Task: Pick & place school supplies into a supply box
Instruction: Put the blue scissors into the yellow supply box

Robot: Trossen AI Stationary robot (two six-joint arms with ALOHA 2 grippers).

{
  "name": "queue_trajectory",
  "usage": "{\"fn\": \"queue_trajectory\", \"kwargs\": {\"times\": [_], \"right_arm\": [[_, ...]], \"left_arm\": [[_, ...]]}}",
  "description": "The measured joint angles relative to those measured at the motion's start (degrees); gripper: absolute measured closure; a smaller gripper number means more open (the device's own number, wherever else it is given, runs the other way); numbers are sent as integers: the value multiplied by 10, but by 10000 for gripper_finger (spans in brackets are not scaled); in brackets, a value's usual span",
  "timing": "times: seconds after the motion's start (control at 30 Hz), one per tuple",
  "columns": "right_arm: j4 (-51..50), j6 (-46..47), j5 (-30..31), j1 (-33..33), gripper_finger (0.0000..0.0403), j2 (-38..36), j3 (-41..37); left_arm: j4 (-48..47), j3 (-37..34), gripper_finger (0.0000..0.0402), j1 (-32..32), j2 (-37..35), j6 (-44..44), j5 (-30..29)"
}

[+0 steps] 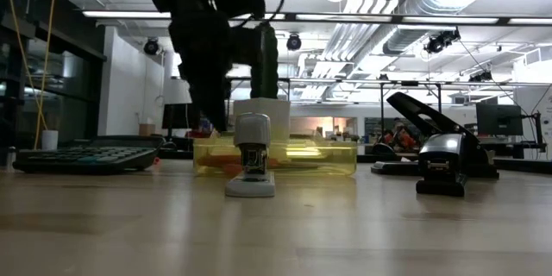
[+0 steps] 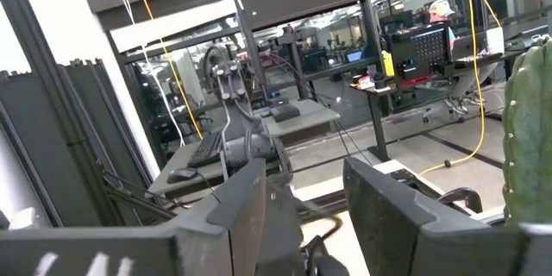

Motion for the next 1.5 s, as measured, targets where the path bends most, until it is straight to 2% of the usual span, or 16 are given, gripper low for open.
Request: {"fn": "queue_trajectory", "kwargs": {"times": [0.13, 0.27, 0.4, 0.57, 0.7, 0.83, 1.03, 1.27, 1.5], "right_arm": [[0, 0, 0, 0, 252, 0, 0], [-2, 0, 0, 0, 252, 0, 0], [-4, 0, 0, 0, 252, 0, 0], [-5, 0, 0, 0, 252, 0, 0], [-8, 0, 0, 0, 252, 0, 0], [-9, 0, 0, 0, 252, 0, 0], [-9, 0, 0, 0, 252, 0, 0], [-9, 0, 0, 0, 252, 0, 0], [-9, 7, 0, 0, 252, 0, 0]], "left_arm": [[-13, 0, 251, 16, -48, -22, 1], [-5, 0, 249, 39, -134, -56, -3], [50, 0, 251, 51, -241, -84, -52], [202, -20, 251, 41, -367, -84, -132], [340, -93, 251, 22, -445, -78, -159], [430, -182, 251, 2, -504, -73, -175], [484, -250, 251, -5, -548, -73, -178], [484, -251, 252, -5, -548, -25, -178], [483, -251, 252, -5, -547, -24, -178]]}}
